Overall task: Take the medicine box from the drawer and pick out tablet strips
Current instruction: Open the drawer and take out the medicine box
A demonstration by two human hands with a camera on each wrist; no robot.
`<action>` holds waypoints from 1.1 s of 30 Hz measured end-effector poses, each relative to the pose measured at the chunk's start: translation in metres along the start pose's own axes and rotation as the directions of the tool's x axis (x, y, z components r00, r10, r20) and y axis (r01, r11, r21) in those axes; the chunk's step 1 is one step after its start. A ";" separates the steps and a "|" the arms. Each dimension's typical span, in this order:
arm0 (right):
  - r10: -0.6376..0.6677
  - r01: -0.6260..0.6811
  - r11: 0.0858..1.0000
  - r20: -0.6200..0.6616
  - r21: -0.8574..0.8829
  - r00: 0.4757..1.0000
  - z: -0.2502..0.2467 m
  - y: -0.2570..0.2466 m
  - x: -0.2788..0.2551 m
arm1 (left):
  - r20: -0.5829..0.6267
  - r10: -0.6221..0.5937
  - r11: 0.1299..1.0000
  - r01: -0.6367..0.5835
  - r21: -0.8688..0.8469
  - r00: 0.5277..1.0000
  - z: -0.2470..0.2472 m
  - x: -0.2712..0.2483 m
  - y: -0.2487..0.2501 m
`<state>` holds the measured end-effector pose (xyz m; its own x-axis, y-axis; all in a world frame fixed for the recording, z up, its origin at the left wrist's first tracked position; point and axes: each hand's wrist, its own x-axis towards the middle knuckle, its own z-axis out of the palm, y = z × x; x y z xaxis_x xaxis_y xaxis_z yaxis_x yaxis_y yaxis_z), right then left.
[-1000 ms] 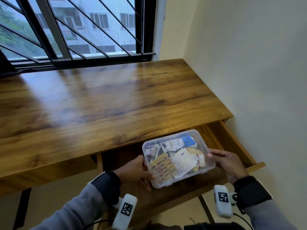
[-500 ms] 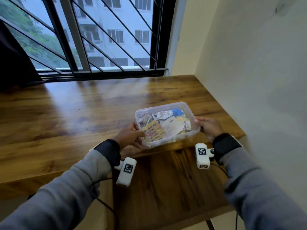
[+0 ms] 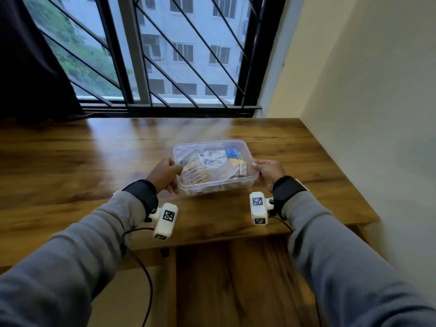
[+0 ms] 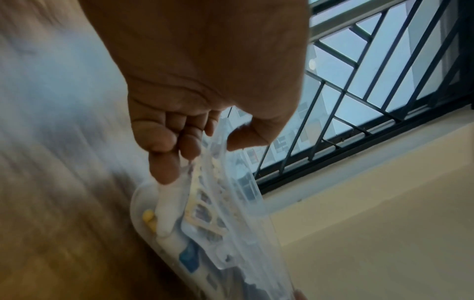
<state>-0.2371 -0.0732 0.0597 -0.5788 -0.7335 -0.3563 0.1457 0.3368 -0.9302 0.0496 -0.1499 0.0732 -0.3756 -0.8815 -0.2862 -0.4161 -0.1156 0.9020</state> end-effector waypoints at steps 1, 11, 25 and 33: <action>0.001 -0.001 1.000 0.019 -0.008 1.000 0.014 -0.003 0.004 | -0.025 0.005 1.000 -0.005 0.002 1.000 -0.011 0.004 -0.002; 0.033 -0.026 0.997 0.101 -0.076 0.994 0.145 -0.018 0.036 | -0.176 -0.024 0.997 0.036 0.067 0.984 -0.116 0.051 -0.029; 0.034 -0.029 0.995 0.046 -0.098 0.998 0.193 0.003 0.042 | -0.280 -0.054 0.995 0.076 0.068 0.959 -0.149 0.080 -0.073; -0.044 0.047 0.999 0.121 -0.017 0.992 0.158 0.020 -0.012 | -0.529 -0.013 0.991 -0.059 -0.120 0.848 -0.125 0.047 -0.102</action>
<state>-0.1005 -0.1514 0.0316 -0.4832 -0.8139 -0.3227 0.1048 0.3122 -0.9442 0.1780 -0.2367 0.0078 0.1251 -0.9886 -0.0836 -0.2907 -0.1171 0.9496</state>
